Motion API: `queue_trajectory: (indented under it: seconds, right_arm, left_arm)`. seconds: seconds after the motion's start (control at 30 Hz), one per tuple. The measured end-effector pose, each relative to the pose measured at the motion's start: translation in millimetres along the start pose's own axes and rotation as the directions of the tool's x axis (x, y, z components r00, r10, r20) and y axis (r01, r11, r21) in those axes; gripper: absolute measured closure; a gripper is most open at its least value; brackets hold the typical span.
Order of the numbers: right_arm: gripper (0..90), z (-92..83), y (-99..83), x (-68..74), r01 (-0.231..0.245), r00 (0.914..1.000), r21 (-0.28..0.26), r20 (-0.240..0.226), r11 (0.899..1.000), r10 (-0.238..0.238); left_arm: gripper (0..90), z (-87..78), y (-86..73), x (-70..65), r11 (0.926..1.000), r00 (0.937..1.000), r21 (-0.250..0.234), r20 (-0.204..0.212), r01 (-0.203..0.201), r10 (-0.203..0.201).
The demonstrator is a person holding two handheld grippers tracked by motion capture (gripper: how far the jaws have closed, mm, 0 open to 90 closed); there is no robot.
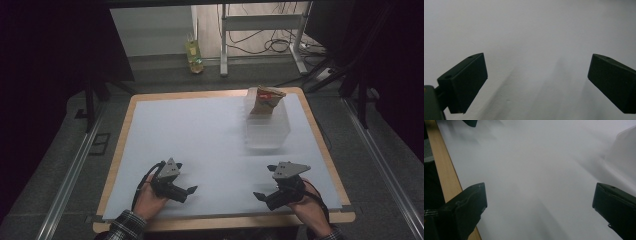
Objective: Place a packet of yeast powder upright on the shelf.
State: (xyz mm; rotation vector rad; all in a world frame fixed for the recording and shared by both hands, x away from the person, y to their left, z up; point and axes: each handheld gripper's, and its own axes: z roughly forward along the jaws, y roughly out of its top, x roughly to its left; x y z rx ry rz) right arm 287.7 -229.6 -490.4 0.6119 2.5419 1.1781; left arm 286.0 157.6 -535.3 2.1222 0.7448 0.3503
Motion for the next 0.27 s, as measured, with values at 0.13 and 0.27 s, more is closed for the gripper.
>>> queue_trajectory:
  seconds: [0.13, 0.27]
  right_arm:
    - [0.0, 4.9, -4.4, 1.6, 0.002, 1.0, 0.025, -0.003, 1.0, -0.002]
    - [0.0, 7.0, -5.6, 2.3, -0.001, 0.9999, 0.039, -0.01, 0.999, 0.002]
  left_arm:
    - [2.5, 1.6, -0.4, -1.1, 0.9998, 0.9998, 0.01, -0.005, -0.019, 0.019]
    - [2.5, 1.9, 0.1, -1.0, 0.9998, 0.9997, 0.008, -0.011, -0.021, 0.021]
